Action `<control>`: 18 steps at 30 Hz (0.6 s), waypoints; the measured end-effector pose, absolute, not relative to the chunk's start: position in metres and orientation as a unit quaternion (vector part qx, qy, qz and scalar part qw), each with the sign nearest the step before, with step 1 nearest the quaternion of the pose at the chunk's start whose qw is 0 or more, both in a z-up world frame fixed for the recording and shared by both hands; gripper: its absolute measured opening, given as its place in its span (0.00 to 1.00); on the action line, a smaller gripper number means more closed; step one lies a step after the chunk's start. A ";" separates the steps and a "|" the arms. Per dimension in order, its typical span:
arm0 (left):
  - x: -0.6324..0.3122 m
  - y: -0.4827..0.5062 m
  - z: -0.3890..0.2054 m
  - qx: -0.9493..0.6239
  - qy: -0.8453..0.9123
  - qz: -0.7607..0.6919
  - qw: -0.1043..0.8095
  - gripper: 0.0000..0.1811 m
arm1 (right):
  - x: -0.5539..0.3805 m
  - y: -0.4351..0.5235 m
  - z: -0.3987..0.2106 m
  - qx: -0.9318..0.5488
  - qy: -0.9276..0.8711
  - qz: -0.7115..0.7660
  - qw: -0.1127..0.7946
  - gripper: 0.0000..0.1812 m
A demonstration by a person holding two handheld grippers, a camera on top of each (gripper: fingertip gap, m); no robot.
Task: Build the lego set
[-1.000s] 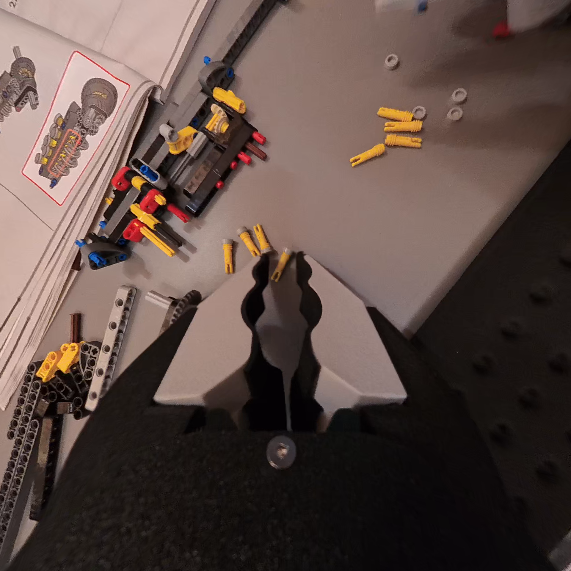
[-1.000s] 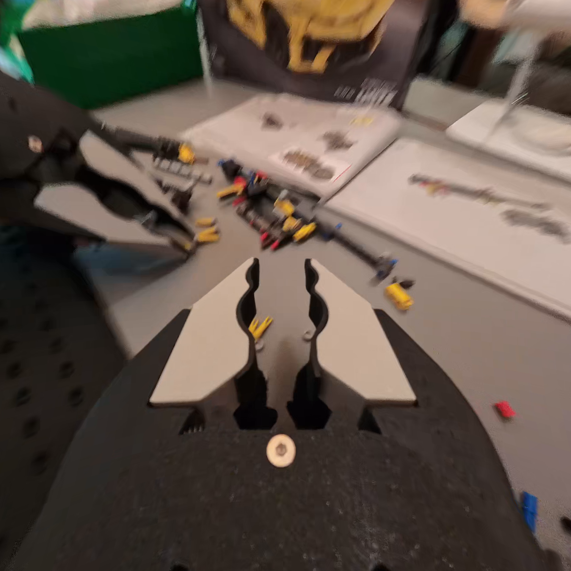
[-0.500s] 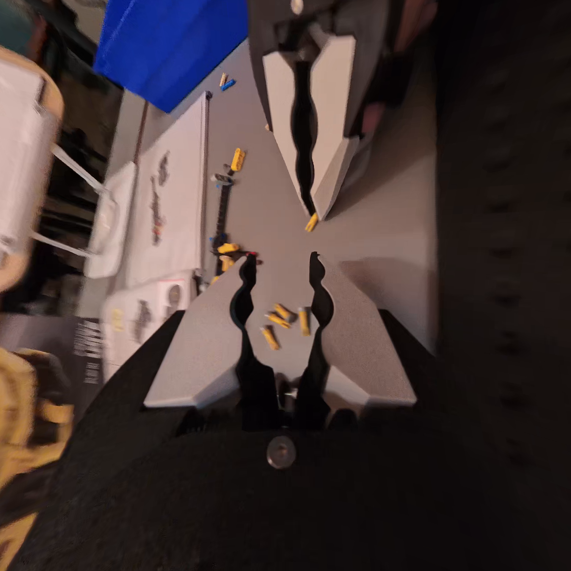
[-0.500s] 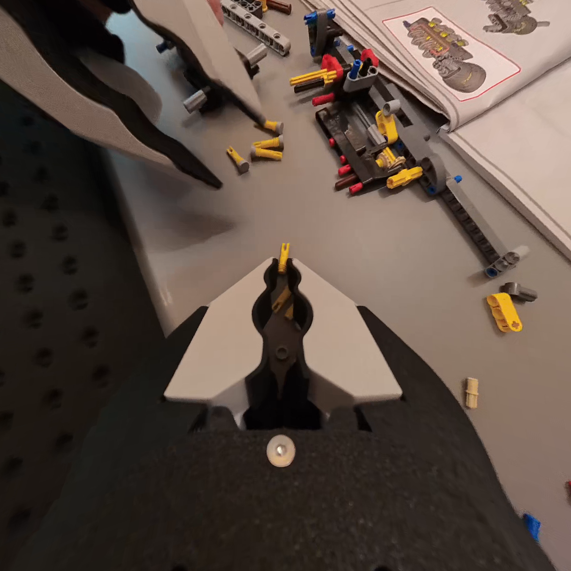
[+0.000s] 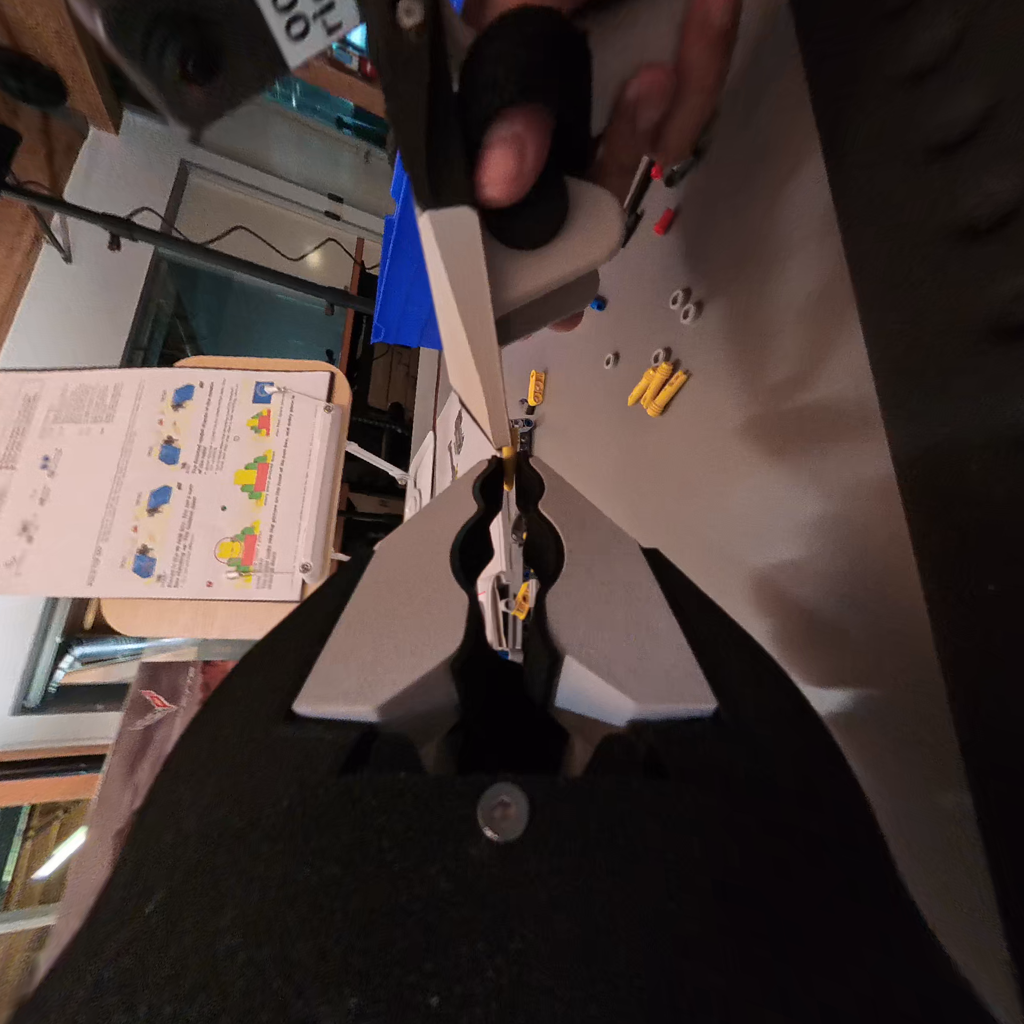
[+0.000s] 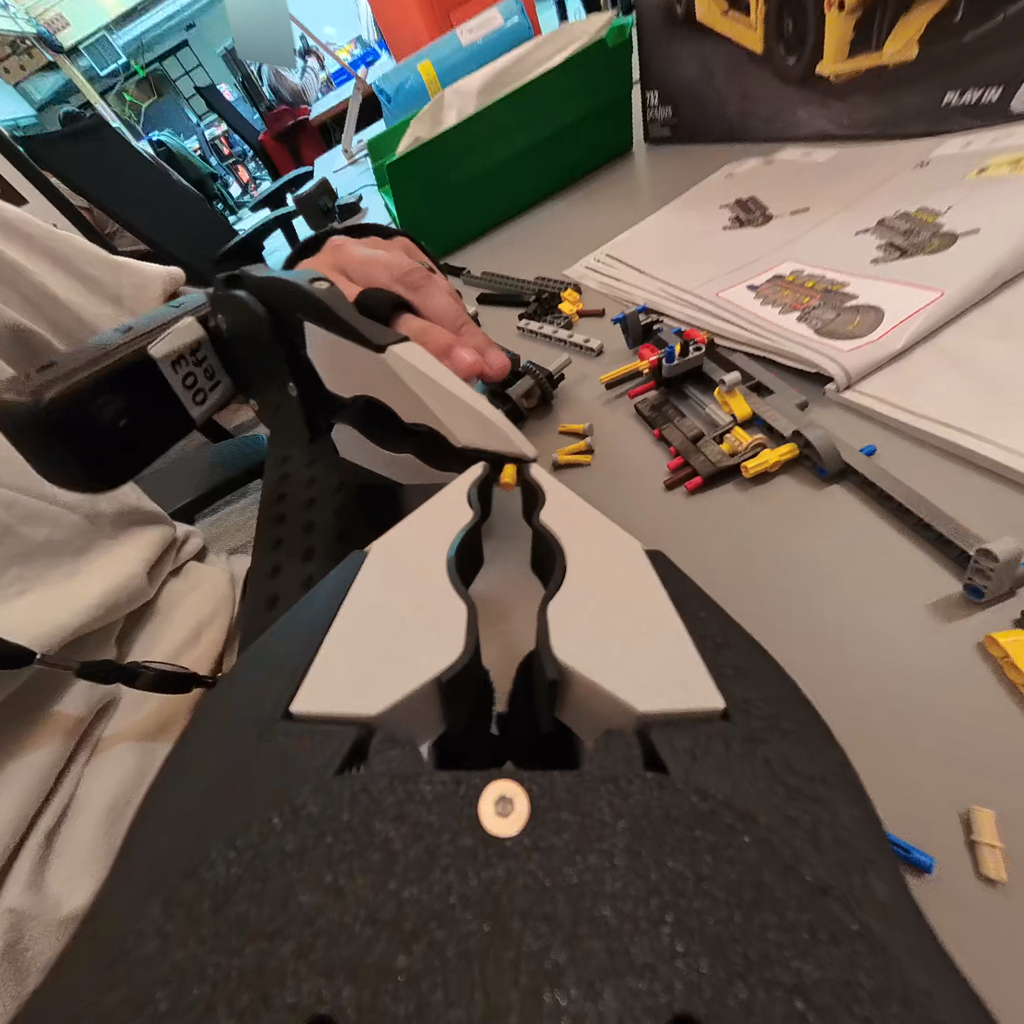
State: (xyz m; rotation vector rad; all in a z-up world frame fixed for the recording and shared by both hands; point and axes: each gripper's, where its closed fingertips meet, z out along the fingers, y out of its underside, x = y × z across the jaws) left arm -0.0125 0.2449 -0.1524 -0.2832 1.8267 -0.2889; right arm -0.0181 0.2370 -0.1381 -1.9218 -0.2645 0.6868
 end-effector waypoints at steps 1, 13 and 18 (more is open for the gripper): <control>-0.013 0.246 -0.153 -0.134 0.785 -0.129 0.590 0.01 | -0.020 0.235 -0.137 -0.797 -0.118 0.278 0.523 0.07; -0.016 0.240 -0.136 -0.168 0.762 -0.177 0.600 0.01 | -0.020 0.231 -0.119 -0.765 -0.132 0.272 0.569 0.06; -0.018 0.240 -0.132 -0.168 0.757 -0.193 0.602 0.01 | -0.020 0.232 -0.120 -0.766 -0.136 0.261 0.572 0.03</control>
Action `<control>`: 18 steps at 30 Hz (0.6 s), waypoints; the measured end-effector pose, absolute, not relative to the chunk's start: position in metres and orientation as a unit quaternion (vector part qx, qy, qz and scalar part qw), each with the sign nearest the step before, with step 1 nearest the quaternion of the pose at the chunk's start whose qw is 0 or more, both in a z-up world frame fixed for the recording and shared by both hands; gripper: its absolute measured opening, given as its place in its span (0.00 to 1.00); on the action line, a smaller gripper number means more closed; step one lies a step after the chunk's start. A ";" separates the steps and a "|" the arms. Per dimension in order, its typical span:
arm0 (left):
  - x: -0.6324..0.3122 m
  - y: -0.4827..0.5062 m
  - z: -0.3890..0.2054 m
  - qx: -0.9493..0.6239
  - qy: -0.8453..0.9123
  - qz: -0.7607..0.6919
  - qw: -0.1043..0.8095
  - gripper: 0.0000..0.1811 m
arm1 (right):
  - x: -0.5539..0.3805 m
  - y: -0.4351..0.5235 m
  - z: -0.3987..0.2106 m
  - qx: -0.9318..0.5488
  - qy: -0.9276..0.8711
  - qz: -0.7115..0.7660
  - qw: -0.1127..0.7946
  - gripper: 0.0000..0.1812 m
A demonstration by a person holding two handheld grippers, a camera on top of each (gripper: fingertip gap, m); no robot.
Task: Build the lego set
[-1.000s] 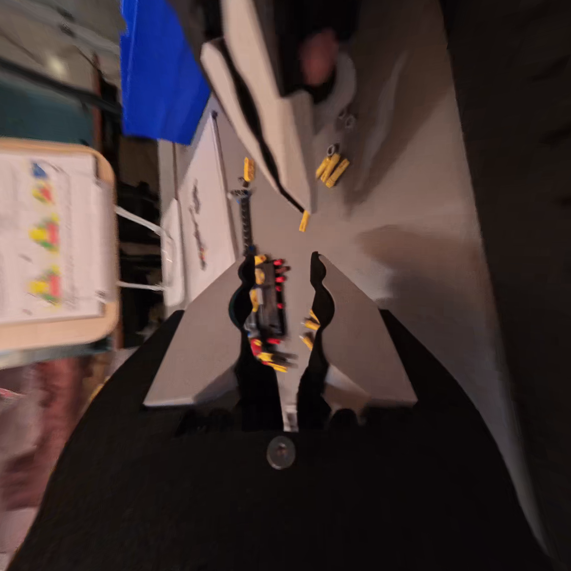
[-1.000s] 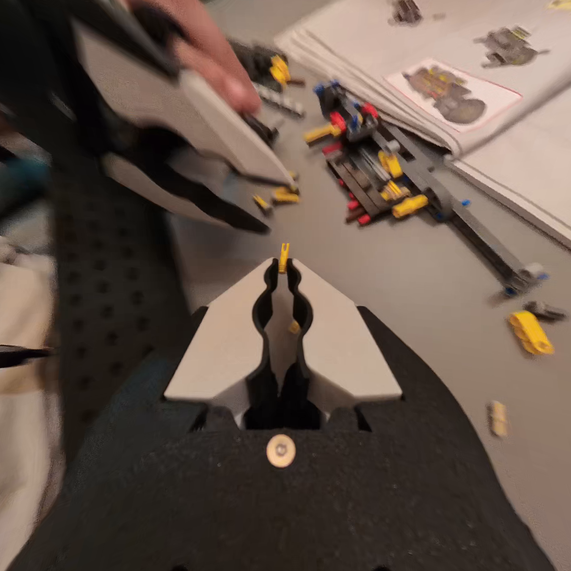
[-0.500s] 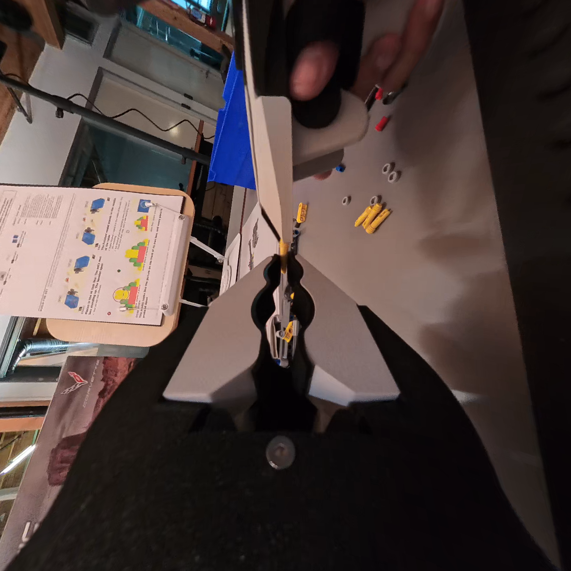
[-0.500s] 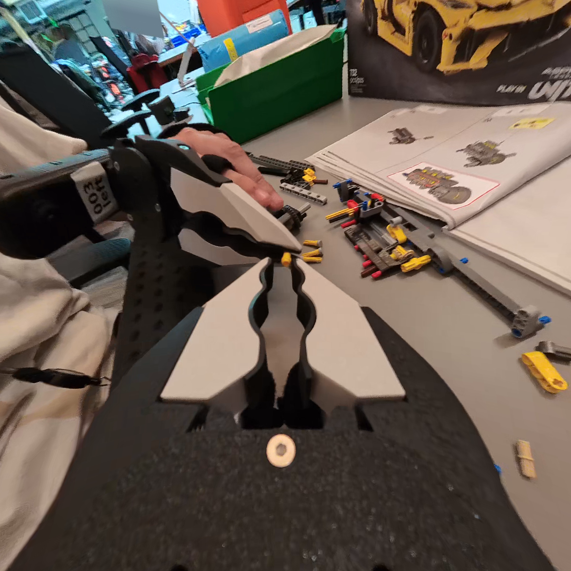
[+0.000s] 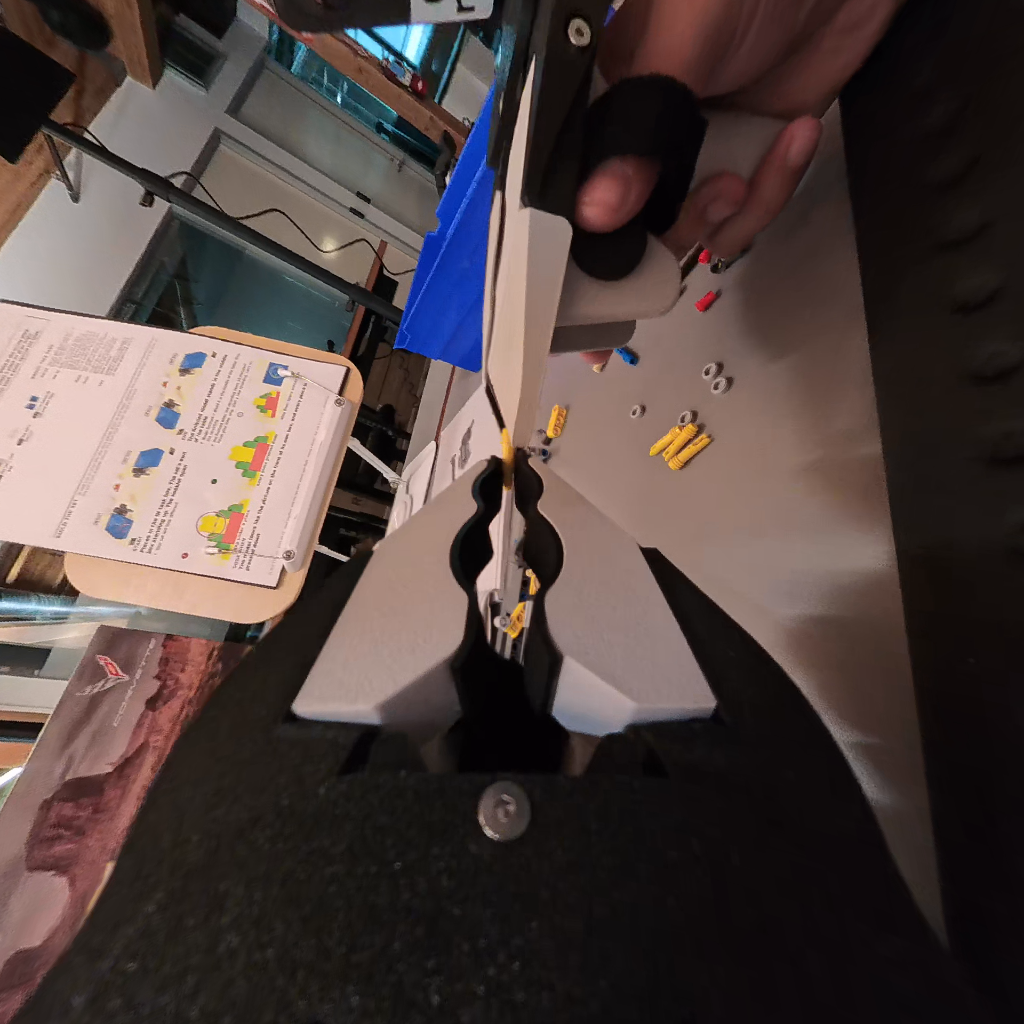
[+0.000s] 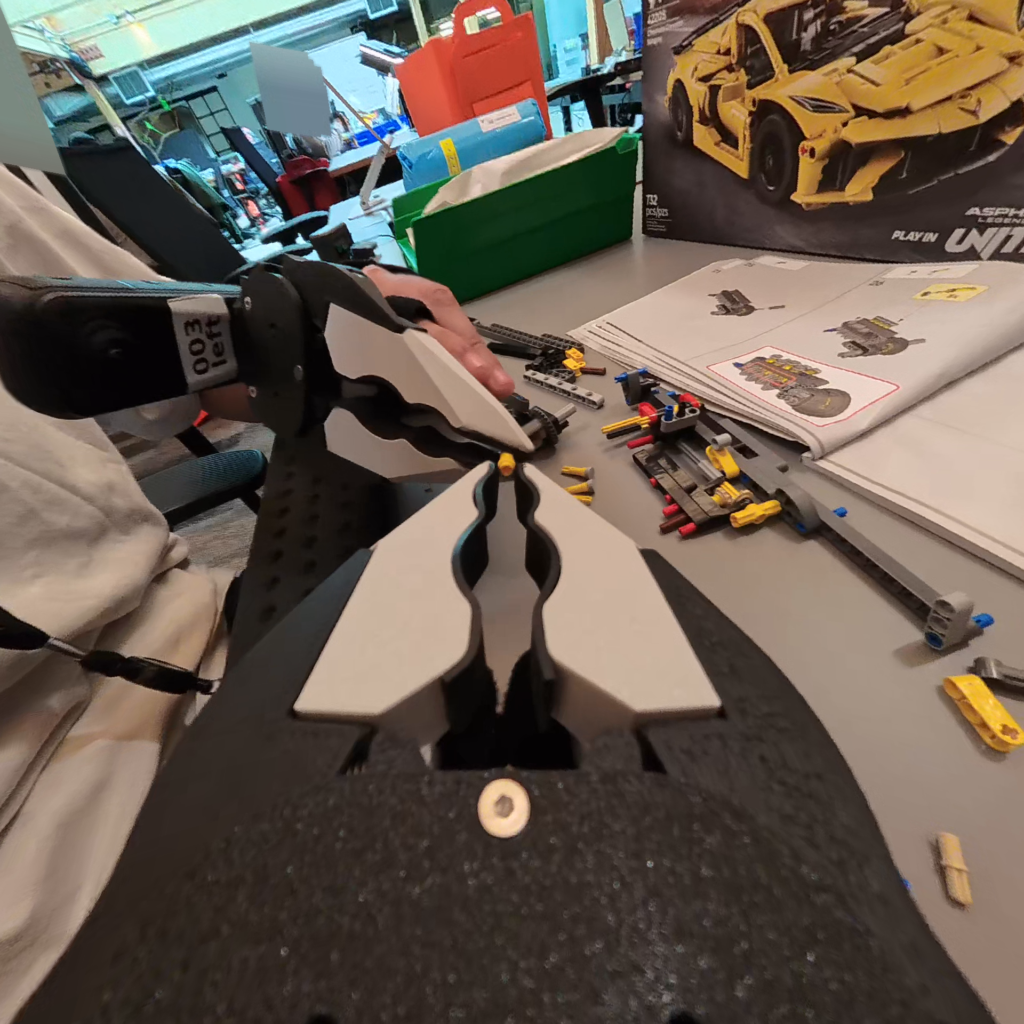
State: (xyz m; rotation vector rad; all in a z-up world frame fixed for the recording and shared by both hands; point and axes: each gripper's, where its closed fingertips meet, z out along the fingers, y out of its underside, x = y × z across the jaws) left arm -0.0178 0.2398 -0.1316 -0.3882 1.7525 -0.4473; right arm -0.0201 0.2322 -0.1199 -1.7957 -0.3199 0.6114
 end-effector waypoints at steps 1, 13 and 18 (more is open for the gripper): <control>-0.020 0.238 -0.130 -0.160 0.754 -0.198 0.605 0.01 | -0.022 0.231 -0.118 -0.761 -0.136 0.277 0.571 0.03; -0.045 0.195 -0.087 -0.079 0.692 -0.345 0.629 0.02 | -0.049 0.193 -0.075 -0.624 -0.111 0.620 0.462 0.02; -0.042 0.192 -0.083 -0.080 0.682 -0.345 0.640 0.05 | -0.043 0.196 -0.075 -0.628 -0.102 0.606 0.478 0.02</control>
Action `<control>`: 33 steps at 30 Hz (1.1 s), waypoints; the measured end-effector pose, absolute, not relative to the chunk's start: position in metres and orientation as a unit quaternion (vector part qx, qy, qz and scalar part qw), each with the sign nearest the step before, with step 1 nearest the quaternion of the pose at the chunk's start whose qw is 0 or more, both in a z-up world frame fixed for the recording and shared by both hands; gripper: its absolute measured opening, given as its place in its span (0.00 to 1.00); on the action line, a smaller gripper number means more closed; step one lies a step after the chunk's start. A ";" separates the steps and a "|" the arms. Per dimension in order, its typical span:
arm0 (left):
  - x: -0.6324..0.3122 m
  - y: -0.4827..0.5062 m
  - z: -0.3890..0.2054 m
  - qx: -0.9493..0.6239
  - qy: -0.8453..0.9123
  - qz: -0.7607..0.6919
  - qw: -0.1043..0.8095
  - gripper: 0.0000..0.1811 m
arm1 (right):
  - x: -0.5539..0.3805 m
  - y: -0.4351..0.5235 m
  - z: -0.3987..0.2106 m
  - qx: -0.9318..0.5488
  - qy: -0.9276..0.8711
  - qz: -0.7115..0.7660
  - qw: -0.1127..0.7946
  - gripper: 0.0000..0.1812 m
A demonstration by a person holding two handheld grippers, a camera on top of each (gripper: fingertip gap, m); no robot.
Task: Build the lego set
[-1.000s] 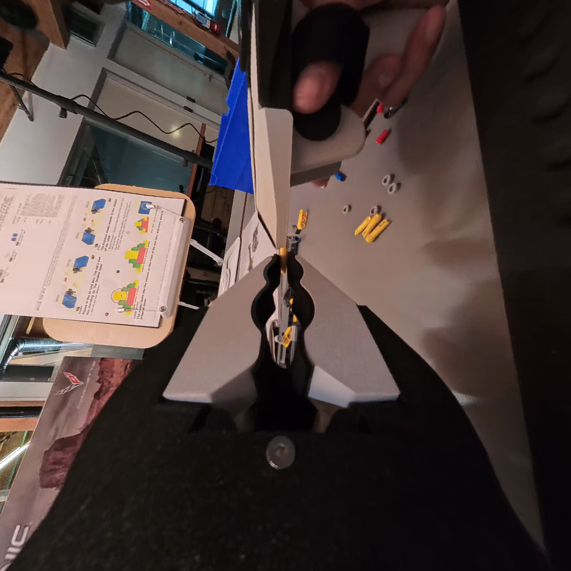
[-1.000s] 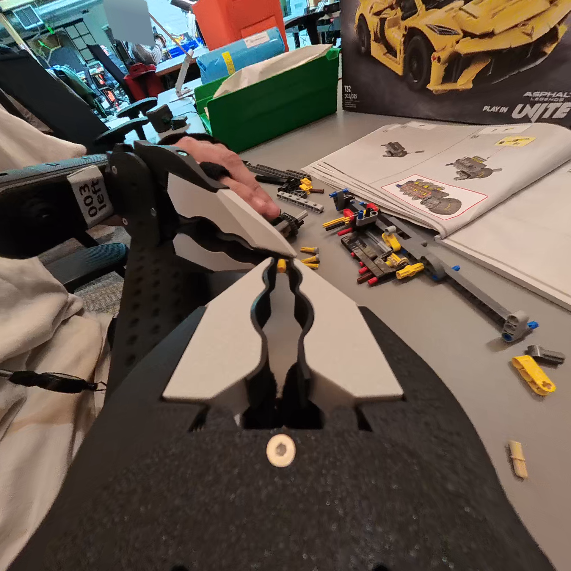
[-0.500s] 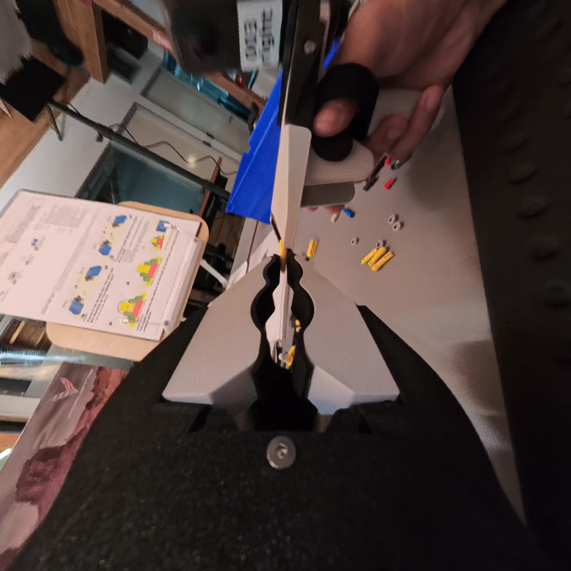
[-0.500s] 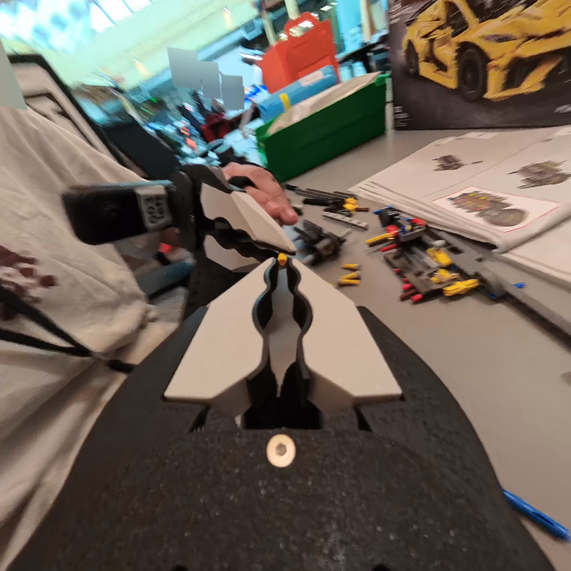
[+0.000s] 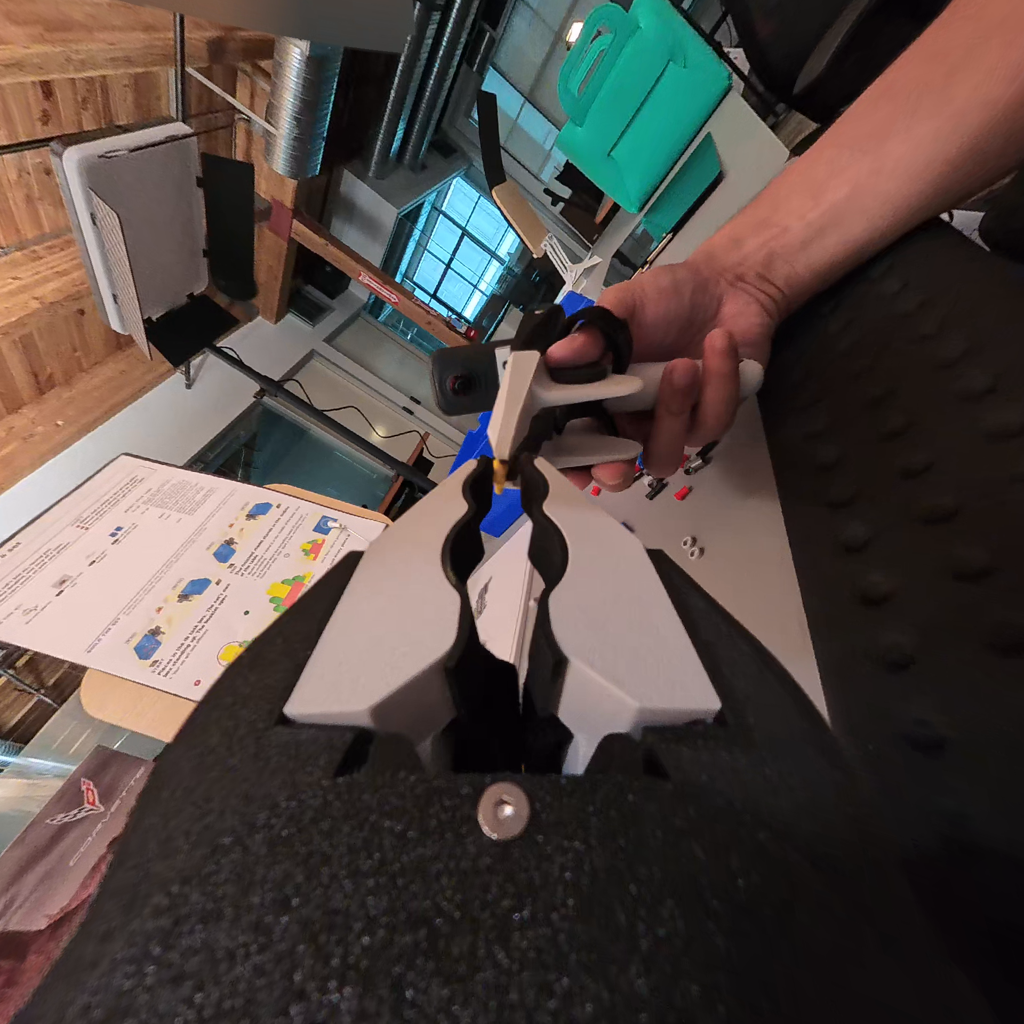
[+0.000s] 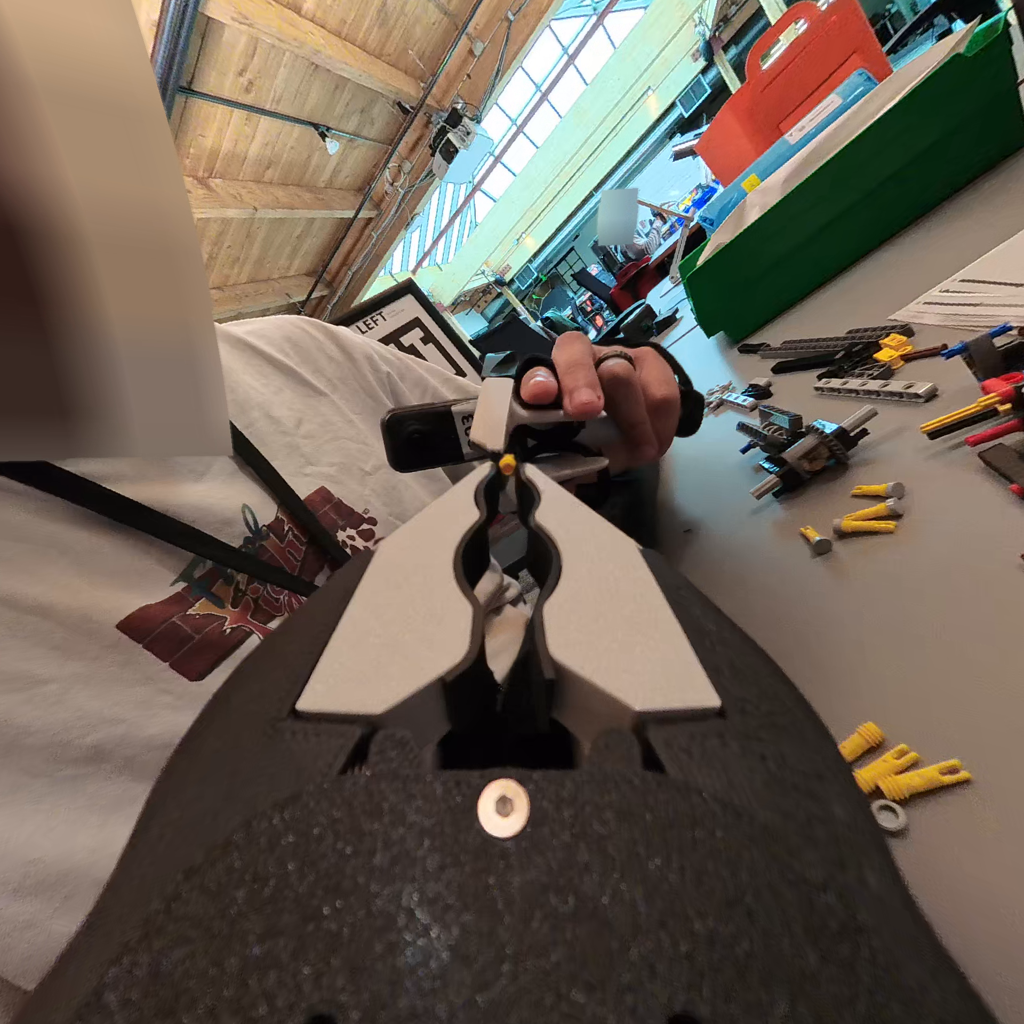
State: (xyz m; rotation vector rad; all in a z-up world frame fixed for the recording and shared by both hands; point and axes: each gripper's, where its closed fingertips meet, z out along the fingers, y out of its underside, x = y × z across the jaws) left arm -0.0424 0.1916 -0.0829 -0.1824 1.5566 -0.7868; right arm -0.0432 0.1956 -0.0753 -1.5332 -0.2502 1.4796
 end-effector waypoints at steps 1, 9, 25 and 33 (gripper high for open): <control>-0.041 0.192 -0.084 -0.083 0.684 -0.340 0.639 0.05 | -0.043 0.196 -0.076 -0.630 -0.103 0.603 0.478 0.02; -0.040 0.192 -0.084 -0.075 0.687 -0.336 0.640 0.05 | -0.047 0.193 -0.079 -0.632 -0.109 0.612 0.463 0.02; -0.036 0.196 -0.085 -0.084 0.701 -0.322 0.630 0.02 | -0.044 0.196 -0.084 -0.649 -0.112 0.582 0.477 0.03; -0.037 0.195 -0.086 -0.080 0.704 -0.325 0.627 0.02 | -0.043 0.198 -0.085 -0.651 -0.108 0.581 0.476 0.03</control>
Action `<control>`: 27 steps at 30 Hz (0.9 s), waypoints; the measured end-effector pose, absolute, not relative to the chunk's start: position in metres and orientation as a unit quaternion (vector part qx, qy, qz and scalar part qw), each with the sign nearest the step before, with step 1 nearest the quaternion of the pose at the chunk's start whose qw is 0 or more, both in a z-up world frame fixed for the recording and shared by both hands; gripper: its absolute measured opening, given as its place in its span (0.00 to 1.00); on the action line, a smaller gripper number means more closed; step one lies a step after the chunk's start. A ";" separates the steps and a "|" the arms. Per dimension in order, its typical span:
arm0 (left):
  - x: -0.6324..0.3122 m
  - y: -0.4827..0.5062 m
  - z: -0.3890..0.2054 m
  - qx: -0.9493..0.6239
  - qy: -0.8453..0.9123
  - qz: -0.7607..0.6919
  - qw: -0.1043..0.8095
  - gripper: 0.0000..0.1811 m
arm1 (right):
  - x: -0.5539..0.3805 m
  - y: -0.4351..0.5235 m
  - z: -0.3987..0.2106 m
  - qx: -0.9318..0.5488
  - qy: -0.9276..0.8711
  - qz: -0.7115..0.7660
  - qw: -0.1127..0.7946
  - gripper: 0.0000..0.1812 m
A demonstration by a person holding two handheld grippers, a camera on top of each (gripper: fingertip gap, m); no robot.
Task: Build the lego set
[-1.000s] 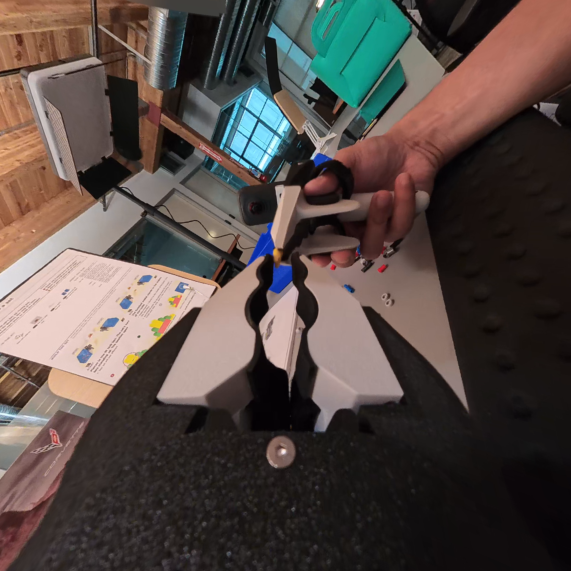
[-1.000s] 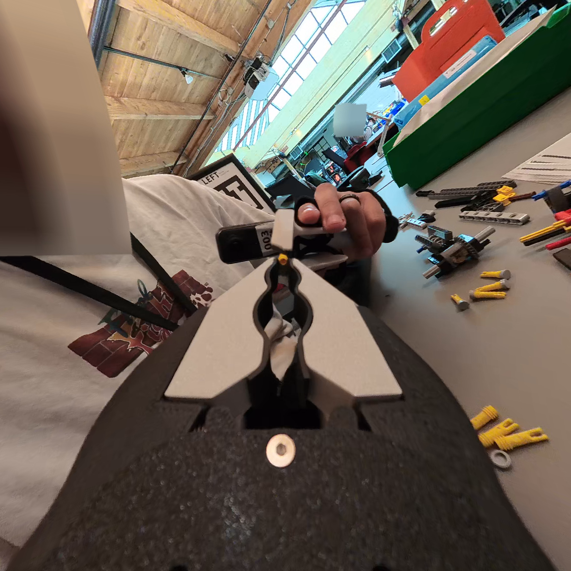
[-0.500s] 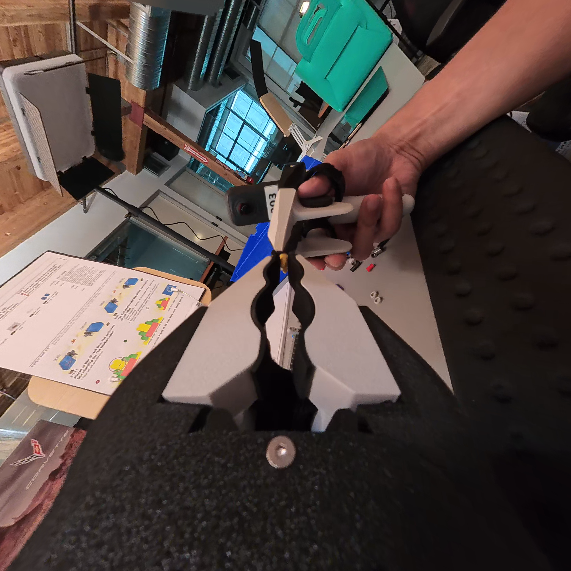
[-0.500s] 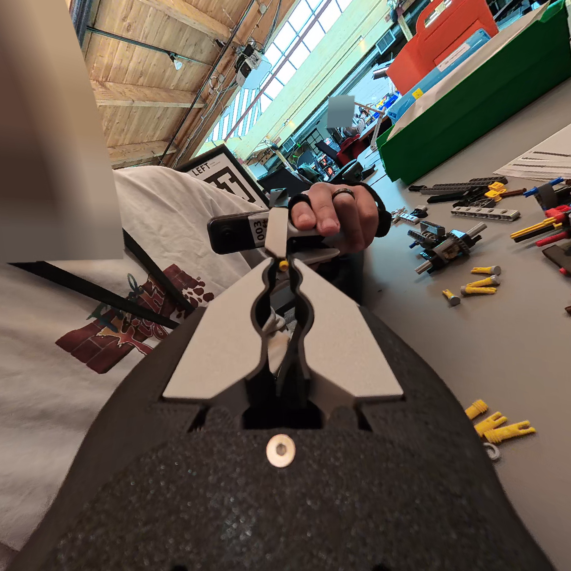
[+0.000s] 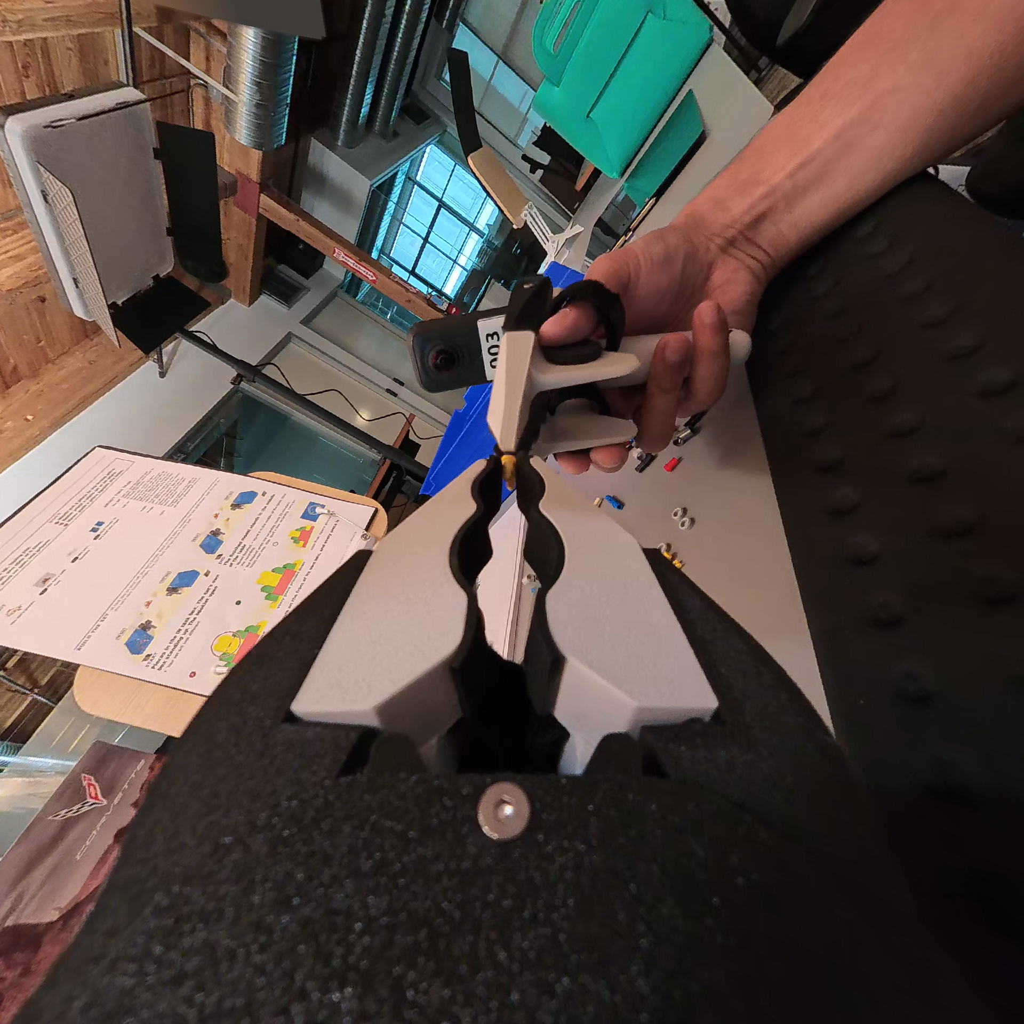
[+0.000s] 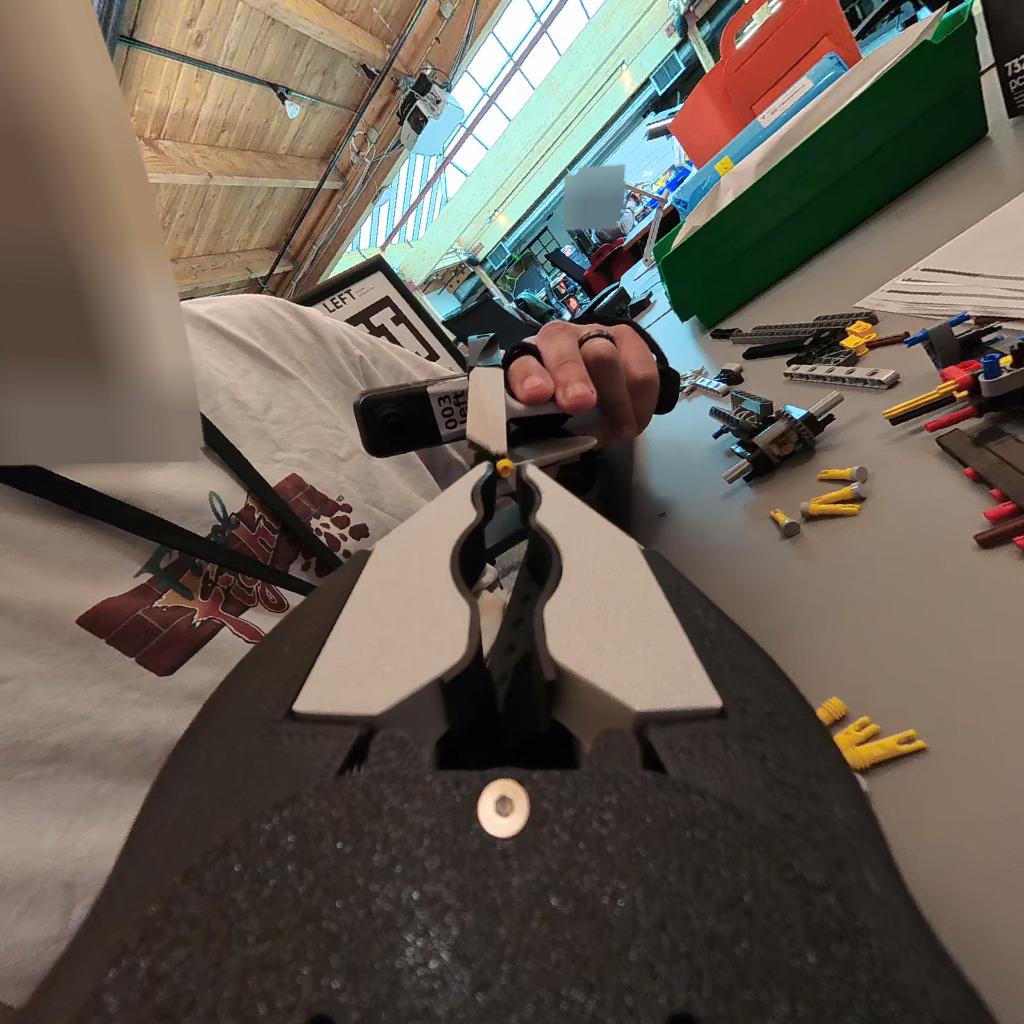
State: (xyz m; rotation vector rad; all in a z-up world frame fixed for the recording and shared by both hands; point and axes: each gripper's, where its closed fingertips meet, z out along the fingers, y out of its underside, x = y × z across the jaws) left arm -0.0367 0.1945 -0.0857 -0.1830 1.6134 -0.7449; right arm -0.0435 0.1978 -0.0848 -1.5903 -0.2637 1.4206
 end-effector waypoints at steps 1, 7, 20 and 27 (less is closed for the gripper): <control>-0.036 0.195 -0.086 -0.081 0.704 -0.324 0.627 0.02 | -0.042 0.198 -0.085 -0.651 -0.105 0.581 0.477 0.03; -0.036 0.195 -0.087 -0.081 0.705 -0.324 0.625 0.02 | -0.043 0.198 -0.085 -0.653 -0.112 0.573 0.483 0.02; -0.040 0.190 -0.085 -0.086 0.702 -0.358 0.610 0.02 | -0.048 0.192 -0.083 -0.643 -0.119 0.600 0.461 0.02; -0.042 0.190 -0.082 -0.088 0.697 -0.367 0.610 0.03 | -0.047 0.190 -0.079 -0.635 -0.123 0.606 0.464 0.02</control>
